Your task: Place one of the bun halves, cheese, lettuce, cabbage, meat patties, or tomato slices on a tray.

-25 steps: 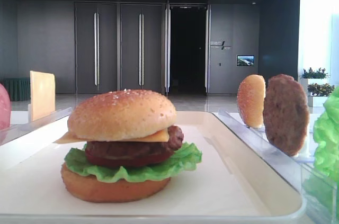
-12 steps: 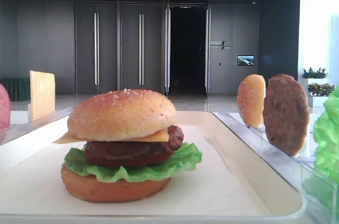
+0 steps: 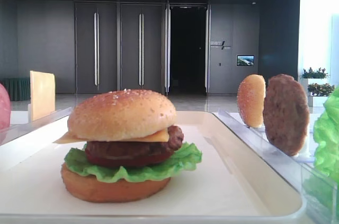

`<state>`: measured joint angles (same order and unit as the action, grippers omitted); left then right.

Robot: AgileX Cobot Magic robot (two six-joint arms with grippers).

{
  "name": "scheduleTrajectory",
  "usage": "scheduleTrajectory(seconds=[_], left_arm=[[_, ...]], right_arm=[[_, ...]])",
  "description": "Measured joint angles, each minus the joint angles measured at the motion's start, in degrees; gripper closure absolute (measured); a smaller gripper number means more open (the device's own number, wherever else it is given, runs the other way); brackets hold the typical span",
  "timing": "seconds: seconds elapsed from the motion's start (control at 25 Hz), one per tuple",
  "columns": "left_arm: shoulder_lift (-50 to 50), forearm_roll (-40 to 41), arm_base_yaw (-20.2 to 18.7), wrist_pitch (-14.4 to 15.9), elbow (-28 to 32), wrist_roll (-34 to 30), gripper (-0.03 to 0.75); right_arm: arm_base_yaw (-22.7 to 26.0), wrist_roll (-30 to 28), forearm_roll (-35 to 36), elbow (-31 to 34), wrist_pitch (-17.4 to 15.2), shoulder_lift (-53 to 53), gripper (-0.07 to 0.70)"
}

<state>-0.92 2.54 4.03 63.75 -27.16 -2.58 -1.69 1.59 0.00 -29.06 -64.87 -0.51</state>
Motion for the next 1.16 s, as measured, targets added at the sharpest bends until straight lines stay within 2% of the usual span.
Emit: scheduleTrajectory(seconds=[1.16], left_arm=[[0.00, 0.00, 0.00, 0.00, 0.00, 0.00, 0.722]], right_arm=[[0.00, 0.00, 0.00, 0.00, 0.00, 0.00, 0.043]])
